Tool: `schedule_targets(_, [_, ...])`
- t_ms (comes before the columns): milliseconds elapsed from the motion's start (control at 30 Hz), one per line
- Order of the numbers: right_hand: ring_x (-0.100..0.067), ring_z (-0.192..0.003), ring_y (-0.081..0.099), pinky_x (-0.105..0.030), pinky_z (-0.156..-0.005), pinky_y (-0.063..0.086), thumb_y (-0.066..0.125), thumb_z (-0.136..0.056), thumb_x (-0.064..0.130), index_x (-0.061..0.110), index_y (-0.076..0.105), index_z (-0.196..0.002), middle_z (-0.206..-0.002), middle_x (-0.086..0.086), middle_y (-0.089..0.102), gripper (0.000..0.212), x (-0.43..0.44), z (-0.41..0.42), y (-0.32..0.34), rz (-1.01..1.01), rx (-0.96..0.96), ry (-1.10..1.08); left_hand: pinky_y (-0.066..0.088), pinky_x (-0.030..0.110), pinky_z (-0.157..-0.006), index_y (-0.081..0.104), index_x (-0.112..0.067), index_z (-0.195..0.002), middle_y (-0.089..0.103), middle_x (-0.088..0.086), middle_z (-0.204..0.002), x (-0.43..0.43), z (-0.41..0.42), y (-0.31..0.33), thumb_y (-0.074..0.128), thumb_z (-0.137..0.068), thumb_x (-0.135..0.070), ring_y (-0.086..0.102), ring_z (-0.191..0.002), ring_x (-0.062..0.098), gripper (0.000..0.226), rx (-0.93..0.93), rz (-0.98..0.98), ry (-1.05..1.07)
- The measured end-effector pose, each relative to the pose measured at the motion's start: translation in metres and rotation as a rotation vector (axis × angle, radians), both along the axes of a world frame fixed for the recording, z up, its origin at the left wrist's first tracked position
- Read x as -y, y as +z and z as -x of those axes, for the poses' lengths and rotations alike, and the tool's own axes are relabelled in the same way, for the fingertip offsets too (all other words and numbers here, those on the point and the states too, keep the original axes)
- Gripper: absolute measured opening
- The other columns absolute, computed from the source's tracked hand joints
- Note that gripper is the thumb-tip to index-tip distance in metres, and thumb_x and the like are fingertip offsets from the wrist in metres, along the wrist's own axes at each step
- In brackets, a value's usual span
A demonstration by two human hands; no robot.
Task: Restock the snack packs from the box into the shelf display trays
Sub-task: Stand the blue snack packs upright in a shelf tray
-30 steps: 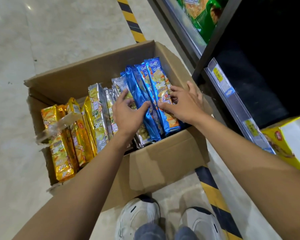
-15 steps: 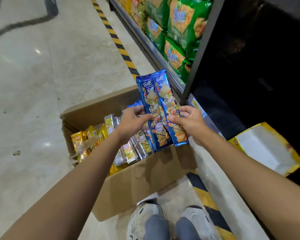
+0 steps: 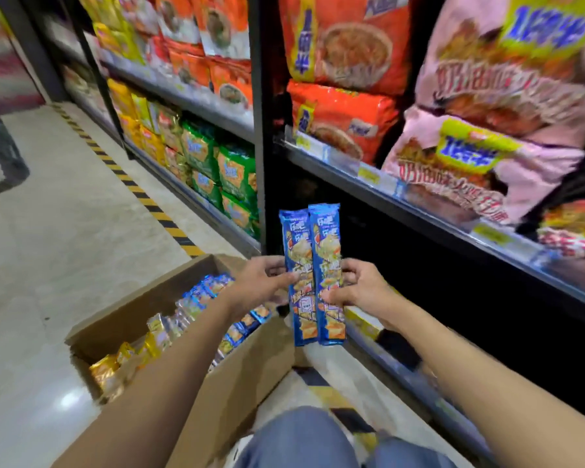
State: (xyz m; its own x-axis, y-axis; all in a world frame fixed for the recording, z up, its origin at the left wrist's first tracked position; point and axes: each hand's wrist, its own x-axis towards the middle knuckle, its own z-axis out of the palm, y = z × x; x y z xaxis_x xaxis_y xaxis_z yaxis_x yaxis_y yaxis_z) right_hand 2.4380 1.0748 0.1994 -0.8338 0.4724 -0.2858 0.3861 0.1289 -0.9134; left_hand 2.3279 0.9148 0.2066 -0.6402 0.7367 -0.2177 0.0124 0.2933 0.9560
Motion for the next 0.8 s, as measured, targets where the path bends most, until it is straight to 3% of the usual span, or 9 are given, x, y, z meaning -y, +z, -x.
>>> schedule_targets(100, [-0.031,-0.106,0.062,-0.049,-0.090,0.052,0.078,-0.064,-0.010,0.001,0.054,-0.112,-0.112,-0.018,0.064,0.055,-0.017,-0.049,0.008,-0.101,0.048,-0.048,0.055,0.024,-0.073,0.061,-0.009,-0.112,0.069,0.006,-0.105,-0.027,-0.031,0.007,0.060,-0.091,-0.009,0.066,-0.083,0.003,0.021,-0.016,0.067,-0.181])
schedule_targets(167, [-0.021,-0.099,0.066,-0.047,-0.091,0.052,0.078,-0.063,-0.008,0.017,0.056,-0.104,-0.105,-0.005,0.069,0.053,-0.029,-0.083,0.011,-0.148,0.059,-0.075,0.057,0.029,-0.075,0.061,-0.006,-0.112,0.069,0.008,-0.103,-0.048,-0.051,0.012,0.066,-0.086,-0.007,0.066,-0.084,0.007,0.027,-0.040,0.100,-0.293])
schedule_targets(233, [-0.018,-0.095,0.068,-0.046,-0.088,0.054,0.079,-0.063,-0.004,0.015,0.056,-0.105,-0.102,-0.003,0.071,0.051,-0.041,-0.120,0.016,-0.170,0.080,-0.126,0.054,0.042,-0.083,0.064,-0.013,-0.105,0.068,0.011,-0.111,-0.071,-0.073,0.015,0.072,-0.080,-0.011,0.065,-0.097,0.020,0.026,-0.067,0.125,-0.375])
schedule_targets(300, [-0.019,-0.097,0.068,-0.045,-0.087,0.054,0.079,-0.064,-0.003,0.006,0.056,-0.110,-0.103,-0.005,0.072,0.053,-0.052,-0.157,0.019,-0.192,0.089,-0.173,0.054,0.040,-0.083,0.064,-0.014,-0.105,0.067,0.007,-0.115,-0.094,-0.098,0.016,0.069,-0.082,-0.009,0.064,-0.104,0.022,0.024,-0.102,0.158,-0.426])
schedule_targets(400, [-0.013,-0.102,0.064,-0.038,-0.092,0.052,0.081,-0.062,0.000,0.010,0.063,-0.109,-0.105,0.000,0.071,0.052,-0.073,-0.214,0.021,-0.254,0.088,-0.251,0.052,0.037,-0.084,0.062,-0.009,-0.113,0.065,0.002,-0.114,-0.132,-0.142,0.011,0.066,-0.084,-0.004,0.063,-0.102,0.020,0.029,-0.081,0.167,-0.486])
schedule_targets(500, [-0.009,-0.086,0.064,-0.029,-0.078,0.055,0.080,-0.062,0.001,0.017,0.064,-0.103,-0.095,0.002,0.069,0.046,-0.093,-0.276,0.016,-0.269,0.116,-0.344,0.052,0.024,-0.074,0.059,-0.011,-0.103,0.064,0.001,-0.100,-0.173,-0.197,0.002,0.062,-0.086,0.002,0.061,-0.086,0.008,0.022,-0.043,0.196,-0.577])
schedule_targets(567, [-0.013,-0.074,0.056,-0.032,-0.069,0.054,0.081,-0.060,0.002,0.018,0.063,-0.100,-0.085,0.002,0.061,0.047,-0.104,-0.311,0.004,-0.277,0.159,-0.425,0.053,0.018,-0.066,0.060,-0.014,-0.091,0.066,0.001,-0.094,-0.198,-0.232,-0.010,0.062,-0.083,0.007,0.060,-0.080,0.006,0.022,-0.046,0.187,-0.624])
schedule_targets(667, [-0.022,-0.081,0.053,-0.036,-0.071,0.053,0.081,-0.055,0.008,0.021,0.063,-0.094,-0.080,-0.001,0.058,0.045,-0.122,-0.354,-0.022,-0.296,0.191,-0.510,0.051,0.014,-0.059,0.060,-0.018,-0.086,0.064,-0.008,-0.091,-0.233,-0.280,-0.030,0.064,-0.083,0.006,0.059,-0.078,0.003,0.025,-0.045,0.174,-0.664])
schedule_targets(800, [-0.023,-0.087,0.058,-0.033,-0.077,0.052,0.081,-0.053,0.012,0.026,0.062,-0.091,-0.085,-0.003,0.067,0.045,-0.149,-0.402,-0.056,-0.328,0.217,-0.628,0.049,0.012,-0.056,0.057,-0.011,-0.099,0.060,-0.007,-0.090,-0.273,-0.328,-0.060,0.059,-0.085,0.009,0.055,-0.071,0.001,0.025,-0.019,0.202,-0.706])
